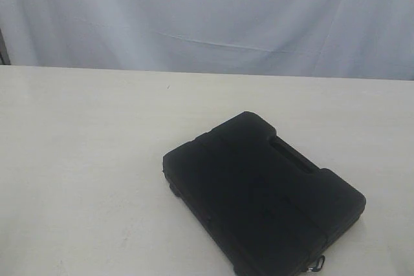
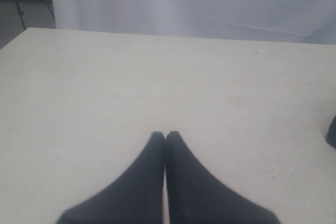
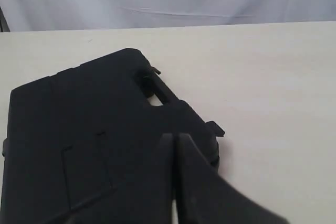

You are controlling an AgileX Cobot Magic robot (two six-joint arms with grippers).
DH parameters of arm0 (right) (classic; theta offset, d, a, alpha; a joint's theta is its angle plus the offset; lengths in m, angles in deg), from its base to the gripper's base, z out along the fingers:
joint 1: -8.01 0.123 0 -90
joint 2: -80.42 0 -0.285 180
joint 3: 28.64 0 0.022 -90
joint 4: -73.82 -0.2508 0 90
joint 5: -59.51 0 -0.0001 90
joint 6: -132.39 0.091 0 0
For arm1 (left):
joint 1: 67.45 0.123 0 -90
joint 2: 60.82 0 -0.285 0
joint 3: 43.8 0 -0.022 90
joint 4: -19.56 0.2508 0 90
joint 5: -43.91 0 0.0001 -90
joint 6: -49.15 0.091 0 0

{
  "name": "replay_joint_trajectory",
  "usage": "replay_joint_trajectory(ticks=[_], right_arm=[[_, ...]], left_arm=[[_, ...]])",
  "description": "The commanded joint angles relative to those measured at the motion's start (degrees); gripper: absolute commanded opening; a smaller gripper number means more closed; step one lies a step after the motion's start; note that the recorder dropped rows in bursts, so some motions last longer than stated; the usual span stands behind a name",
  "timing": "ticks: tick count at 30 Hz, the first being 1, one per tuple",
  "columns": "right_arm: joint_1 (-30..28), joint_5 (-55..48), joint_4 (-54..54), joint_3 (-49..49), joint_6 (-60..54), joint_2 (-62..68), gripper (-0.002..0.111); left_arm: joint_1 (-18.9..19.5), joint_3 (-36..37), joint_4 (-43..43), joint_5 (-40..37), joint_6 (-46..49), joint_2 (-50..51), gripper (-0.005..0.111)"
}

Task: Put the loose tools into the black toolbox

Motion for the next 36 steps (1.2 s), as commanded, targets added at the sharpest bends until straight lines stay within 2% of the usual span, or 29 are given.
replay_joint_trajectory(ticks=[1,36], right_arm=[[-0.2,-3.3,0.8,-0.2,-2.4,-4.8,0.0],[-0.2,-4.3,0.6,-0.2,-4.7,-6.5,0.0]], left_arm=[[-0.4,0.2,-0.2,0.2,-0.2,-0.2,0.0],[-0.4,0.2,-0.2,0.2,-0.2,-0.2,0.0]])
